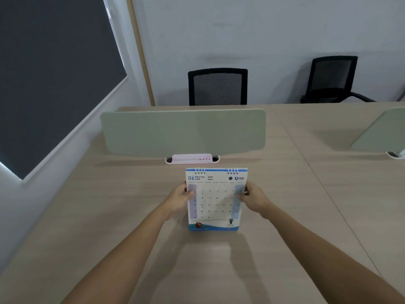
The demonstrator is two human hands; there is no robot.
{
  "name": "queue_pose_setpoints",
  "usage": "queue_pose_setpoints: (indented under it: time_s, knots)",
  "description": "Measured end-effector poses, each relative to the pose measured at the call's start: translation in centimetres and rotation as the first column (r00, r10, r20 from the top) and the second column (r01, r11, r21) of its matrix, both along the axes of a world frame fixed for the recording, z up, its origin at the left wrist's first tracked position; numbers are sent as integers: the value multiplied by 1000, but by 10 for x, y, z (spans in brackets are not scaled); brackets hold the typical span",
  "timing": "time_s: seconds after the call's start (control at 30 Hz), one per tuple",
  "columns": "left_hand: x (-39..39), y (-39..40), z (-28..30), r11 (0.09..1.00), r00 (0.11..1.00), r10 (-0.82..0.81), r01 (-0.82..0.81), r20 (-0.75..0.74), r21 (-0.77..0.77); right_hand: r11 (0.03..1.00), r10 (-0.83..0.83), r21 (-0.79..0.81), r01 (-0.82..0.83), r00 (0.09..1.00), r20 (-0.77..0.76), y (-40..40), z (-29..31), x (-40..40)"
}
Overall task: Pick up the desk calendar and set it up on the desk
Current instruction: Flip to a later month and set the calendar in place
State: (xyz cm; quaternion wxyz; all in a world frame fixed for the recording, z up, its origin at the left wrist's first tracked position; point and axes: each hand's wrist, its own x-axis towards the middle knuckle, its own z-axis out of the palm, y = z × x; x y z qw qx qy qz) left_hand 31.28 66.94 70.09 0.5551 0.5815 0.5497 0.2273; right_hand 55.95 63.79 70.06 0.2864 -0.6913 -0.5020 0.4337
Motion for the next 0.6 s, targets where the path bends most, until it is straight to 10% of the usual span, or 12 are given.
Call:
queue_pose_setpoints:
  time_s: [0.6]
  knots:
    - [59,85,26,996,1000,0,0,-3,95,996,27,83,-41,986,162,87,37,63]
